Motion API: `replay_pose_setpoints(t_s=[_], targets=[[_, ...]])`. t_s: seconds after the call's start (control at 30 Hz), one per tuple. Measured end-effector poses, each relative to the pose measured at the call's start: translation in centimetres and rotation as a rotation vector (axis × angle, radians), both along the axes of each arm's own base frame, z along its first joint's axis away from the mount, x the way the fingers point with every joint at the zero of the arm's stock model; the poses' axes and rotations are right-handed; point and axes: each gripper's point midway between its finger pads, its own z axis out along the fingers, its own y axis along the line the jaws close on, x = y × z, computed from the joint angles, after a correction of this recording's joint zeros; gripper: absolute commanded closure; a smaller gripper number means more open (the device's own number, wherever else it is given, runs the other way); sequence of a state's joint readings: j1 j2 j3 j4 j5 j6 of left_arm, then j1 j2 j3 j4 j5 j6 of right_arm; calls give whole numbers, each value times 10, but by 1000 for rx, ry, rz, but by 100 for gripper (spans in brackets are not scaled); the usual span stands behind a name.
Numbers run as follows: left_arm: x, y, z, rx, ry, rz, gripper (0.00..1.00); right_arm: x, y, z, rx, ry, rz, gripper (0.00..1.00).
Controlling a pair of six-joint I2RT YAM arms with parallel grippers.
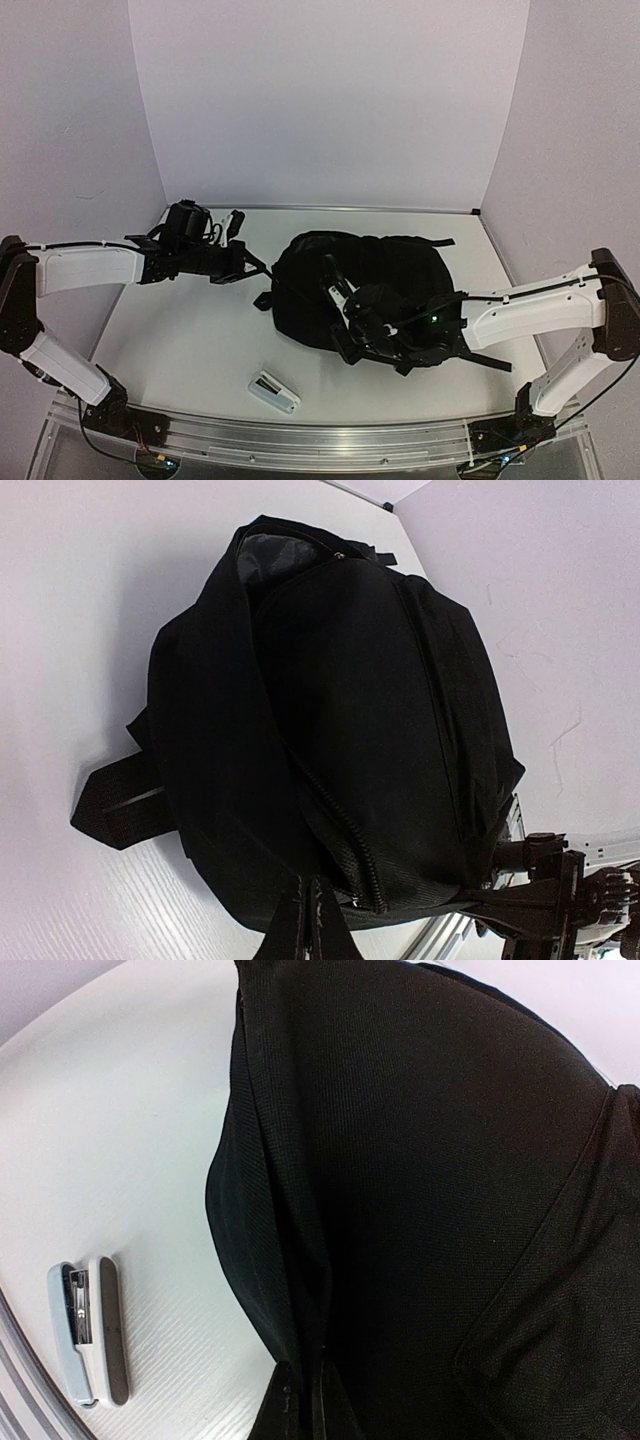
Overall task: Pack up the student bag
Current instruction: Zip the student bag at the center of the board.
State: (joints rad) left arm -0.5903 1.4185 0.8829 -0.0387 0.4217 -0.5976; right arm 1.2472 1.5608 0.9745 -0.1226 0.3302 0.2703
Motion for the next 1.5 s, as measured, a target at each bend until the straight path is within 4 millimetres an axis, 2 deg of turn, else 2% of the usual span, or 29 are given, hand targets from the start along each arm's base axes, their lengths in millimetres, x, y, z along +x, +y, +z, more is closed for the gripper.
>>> replay_pose_setpoints(t_s=[0.13, 0.2, 0.3, 0.33, 0.37, 0.4, 0.47, 0.6, 0.7, 0.83, 0.93, 1.07, 1.17, 1.27, 1.4, 1.5], targets=[[6, -1, -9, -14, 26, -16, 100, -3, -1, -3, 13, 23, -7, 100], [8, -8, -11, -29, 38, -42, 100, -7, -5, -3, 24, 36, -12, 100], [9, -14, -8, -57, 36, -74, 100, -12, -12, 0, 40, 48, -17, 84], [8, -16, -8, -64, 37, -84, 100, -13, -14, 1, 43, 50, -20, 75], [8, -18, -5, -82, 32, -100, 100, -15, -18, 6, 51, 58, -24, 72], [8, -18, -4, -83, 30, -100, 100, -16, -18, 7, 50, 58, -22, 59], [13, -15, 1, -104, 14, -97, 100, -21, -21, 14, 67, 68, -26, 47], [19, -13, 8, -137, -8, -94, 100, -19, -14, 33, 93, 60, -35, 33], [16, -11, 2, -146, 6, -90, 100, -10, 3, 60, 142, 30, -51, 24], [10, -7, -7, -144, 33, -74, 100, 5, 27, 78, 170, -9, -81, 22], [9, -3, -8, -142, 32, -57, 100, 14, 45, 74, 152, -28, -93, 22], [10, 1, -5, -137, 19, -31, 100, 30, 71, 49, 89, -37, -105, 20], [13, 3, -5, -134, 15, -11, 100, 38, 82, 27, 34, -38, -103, 21], [14, 4, -5, -132, 22, 5, 100, 43, 91, 16, -3, -46, -89, 27], [16, 5, -6, -130, 25, 19, 100, 51, 99, 11, -38, -78, -87, 36], [16, 6, -7, -128, 28, 26, 100, 58, 102, 9, -55, -102, -104, 50]])
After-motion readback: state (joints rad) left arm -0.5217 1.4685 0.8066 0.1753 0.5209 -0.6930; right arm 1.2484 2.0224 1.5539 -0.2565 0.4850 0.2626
